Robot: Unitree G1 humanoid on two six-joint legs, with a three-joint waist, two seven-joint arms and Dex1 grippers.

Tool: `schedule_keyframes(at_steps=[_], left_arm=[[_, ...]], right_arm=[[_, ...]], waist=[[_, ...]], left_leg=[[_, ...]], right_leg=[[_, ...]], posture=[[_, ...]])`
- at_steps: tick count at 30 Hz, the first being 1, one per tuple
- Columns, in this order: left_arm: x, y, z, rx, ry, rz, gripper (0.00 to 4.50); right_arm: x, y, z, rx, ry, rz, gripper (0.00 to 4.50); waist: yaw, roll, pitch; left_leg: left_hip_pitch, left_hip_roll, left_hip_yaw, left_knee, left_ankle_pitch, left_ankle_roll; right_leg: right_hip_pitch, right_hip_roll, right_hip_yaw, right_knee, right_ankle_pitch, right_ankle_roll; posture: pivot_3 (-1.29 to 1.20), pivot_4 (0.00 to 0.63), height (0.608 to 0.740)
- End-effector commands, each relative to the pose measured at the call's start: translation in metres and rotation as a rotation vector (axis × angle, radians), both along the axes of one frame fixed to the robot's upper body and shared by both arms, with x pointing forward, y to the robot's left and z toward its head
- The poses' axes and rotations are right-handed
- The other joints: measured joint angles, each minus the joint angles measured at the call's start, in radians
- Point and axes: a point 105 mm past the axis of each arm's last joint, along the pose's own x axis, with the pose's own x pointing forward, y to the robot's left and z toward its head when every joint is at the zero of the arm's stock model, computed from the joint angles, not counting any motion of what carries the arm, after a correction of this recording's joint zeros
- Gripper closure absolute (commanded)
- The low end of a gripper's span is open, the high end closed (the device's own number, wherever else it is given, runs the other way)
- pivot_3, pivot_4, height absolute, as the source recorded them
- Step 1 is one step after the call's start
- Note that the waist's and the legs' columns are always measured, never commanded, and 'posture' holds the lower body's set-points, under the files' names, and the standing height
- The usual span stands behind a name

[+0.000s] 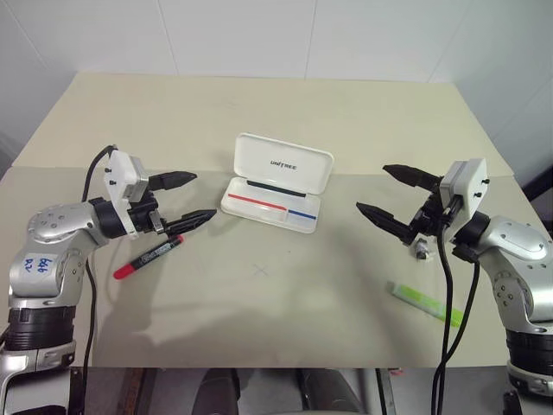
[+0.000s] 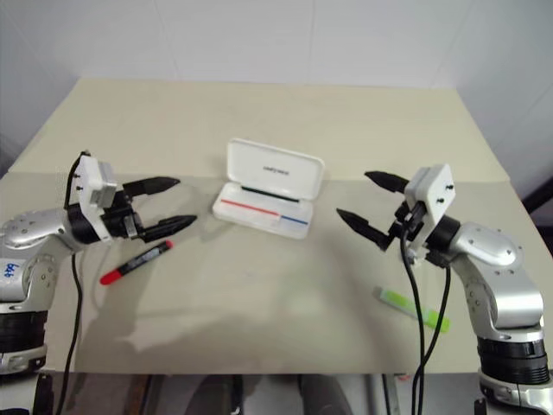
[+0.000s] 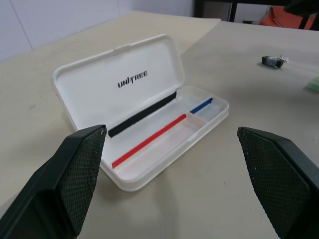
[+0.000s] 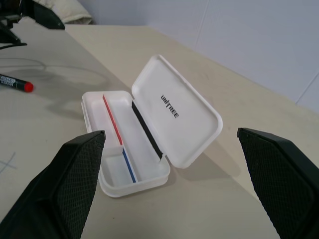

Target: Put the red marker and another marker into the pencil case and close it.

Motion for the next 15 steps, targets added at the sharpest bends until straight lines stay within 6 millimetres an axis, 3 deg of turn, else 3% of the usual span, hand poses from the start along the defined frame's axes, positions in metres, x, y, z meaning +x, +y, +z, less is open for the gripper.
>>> schedule_keyframes(at_steps=[1,5,11,15], left_arm=[[-0.001,-0.003,0.011,0.006,-0.046,-0.02,0.02],[0.001,-0.004,0.01,0.01,-0.046,-0.024,0.02],[0.005,-0.004,0.012,0.07,-0.049,-0.072,0.02],[0.014,0.006,0.028,0.05,-0.081,-0.047,0.02]], right_arm=[[-0.001,-0.008,0.014,-0.006,-0.067,-0.027,0.0],[-0.006,-0.005,0.003,-0.02,0.03,0.031,0.0],[-0.004,0.012,0.007,-0.134,0.137,0.062,0.0],[-0.006,0.03,-0.002,-0.246,0.181,0.128,0.0]], waist=[[-0.001,0.0,0.0],[0.0,0.0,0.0],[-0.003,0.0,0.0],[-0.001,0.0,0.0]], left_leg=[[0.0,0.0,0.0,0.0,0.0,0.0],[0.0,0.0,0.0,0.0,0.0,0.0],[0.0,0.0,0.0,0.001,0.0,0.0],[0.0,0.001,0.0,0.0,0.0,0.001]], right_leg=[[0.0,0.0,0.0,0.0,0.0,0.0],[0.0,0.0,0.0,0.0,0.0,0.0],[0.0,0.0,0.0,0.0,0.0,0.0],[-0.001,0.001,0.0,0.001,0.0,-0.001]], posture=[[0.0,0.15,0.74],[0.0,0.15,0.74],[0.0,0.15,0.74],[0.0,0.15,0.74]])
